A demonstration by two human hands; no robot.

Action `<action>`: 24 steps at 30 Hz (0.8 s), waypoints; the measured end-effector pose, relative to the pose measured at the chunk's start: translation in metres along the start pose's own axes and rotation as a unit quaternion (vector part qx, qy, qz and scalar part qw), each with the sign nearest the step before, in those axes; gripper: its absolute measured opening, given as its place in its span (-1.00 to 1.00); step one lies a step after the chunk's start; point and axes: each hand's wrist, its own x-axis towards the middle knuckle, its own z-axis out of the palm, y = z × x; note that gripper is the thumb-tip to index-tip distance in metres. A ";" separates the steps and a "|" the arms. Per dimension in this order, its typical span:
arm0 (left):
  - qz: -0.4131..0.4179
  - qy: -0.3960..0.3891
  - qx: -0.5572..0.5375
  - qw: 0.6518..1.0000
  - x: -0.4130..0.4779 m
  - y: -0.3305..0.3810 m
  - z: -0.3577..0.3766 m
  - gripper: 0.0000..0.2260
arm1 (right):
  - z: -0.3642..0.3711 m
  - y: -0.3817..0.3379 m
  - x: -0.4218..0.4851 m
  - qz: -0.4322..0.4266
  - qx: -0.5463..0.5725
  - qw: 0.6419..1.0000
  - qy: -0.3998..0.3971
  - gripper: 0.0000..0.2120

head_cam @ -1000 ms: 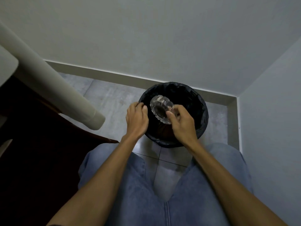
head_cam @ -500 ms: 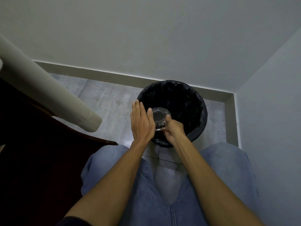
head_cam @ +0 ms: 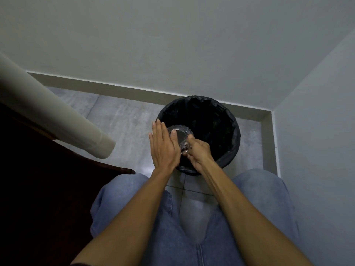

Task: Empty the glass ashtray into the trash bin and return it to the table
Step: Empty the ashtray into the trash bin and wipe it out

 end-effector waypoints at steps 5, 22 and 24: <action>-0.007 -0.019 -0.021 1.000 -0.001 0.006 -0.006 -0.47 | -0.008 -0.006 -0.006 -0.089 -0.129 0.987 -0.017 -0.72; -0.240 -0.131 -0.294 0.916 0.023 0.031 -0.039 -0.68 | -0.043 -0.015 -0.034 -0.493 -0.567 0.654 -0.081 -0.68; -0.252 -0.114 -0.307 0.911 0.024 0.031 -0.038 -0.69 | -0.045 -0.018 -0.031 -0.427 -0.498 0.750 -0.083 -0.73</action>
